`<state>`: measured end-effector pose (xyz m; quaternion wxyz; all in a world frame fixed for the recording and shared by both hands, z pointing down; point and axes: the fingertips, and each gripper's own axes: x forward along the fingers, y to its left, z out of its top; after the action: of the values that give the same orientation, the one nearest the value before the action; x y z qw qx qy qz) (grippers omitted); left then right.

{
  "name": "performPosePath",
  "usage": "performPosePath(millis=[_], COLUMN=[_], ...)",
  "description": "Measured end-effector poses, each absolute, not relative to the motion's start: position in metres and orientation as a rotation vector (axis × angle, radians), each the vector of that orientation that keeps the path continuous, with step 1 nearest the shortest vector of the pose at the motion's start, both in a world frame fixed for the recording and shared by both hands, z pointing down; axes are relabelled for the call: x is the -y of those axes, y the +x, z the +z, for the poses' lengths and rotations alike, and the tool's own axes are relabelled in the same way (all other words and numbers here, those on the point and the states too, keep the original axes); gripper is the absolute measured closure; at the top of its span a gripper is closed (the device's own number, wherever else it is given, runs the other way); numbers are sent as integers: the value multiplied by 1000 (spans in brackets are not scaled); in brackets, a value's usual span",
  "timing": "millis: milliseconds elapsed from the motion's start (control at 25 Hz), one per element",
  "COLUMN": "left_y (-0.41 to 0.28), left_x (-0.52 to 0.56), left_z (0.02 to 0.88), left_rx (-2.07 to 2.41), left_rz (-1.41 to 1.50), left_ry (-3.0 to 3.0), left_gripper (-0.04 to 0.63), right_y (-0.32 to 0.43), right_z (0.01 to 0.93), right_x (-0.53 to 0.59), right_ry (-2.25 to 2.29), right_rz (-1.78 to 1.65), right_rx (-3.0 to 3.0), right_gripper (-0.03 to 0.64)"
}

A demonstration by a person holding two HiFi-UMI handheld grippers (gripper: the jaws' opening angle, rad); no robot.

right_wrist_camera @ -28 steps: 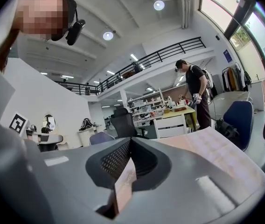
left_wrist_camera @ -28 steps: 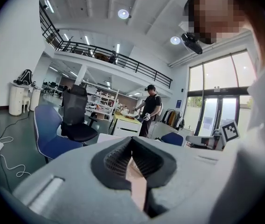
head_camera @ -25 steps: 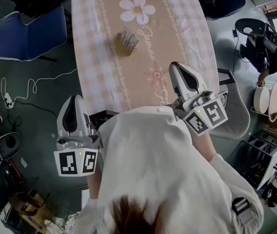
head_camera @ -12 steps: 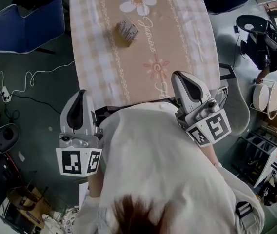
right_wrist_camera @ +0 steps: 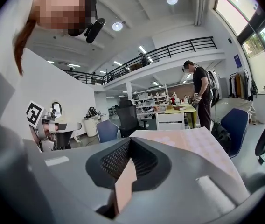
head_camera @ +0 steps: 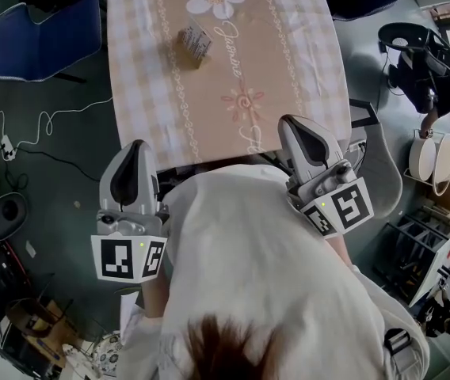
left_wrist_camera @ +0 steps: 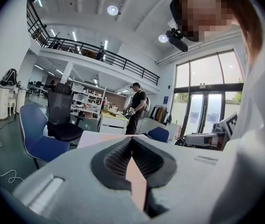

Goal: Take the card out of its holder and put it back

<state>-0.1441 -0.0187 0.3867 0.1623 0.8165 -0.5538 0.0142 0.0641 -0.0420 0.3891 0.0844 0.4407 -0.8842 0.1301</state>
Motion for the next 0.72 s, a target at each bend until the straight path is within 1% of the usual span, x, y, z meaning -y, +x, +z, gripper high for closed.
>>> performPosePath(millis=[280,480,720], left_y=[-105,-79,-67], left_x=[2,-17,-31], left_z=[379,384,386], left_rx=[1531,1489,1500], left_rz=[39,50,55], left_ry=[2362,2374,2397], left_gripper=[595,595,595], right_y=[88,113,137], right_z=[384,387,387], right_x=[16,-6,-21], right_ry=[1243,1270,1316], right_rz=[432,429,419], right_rx=[2681,2659,2664], right_gripper=[618,618,618])
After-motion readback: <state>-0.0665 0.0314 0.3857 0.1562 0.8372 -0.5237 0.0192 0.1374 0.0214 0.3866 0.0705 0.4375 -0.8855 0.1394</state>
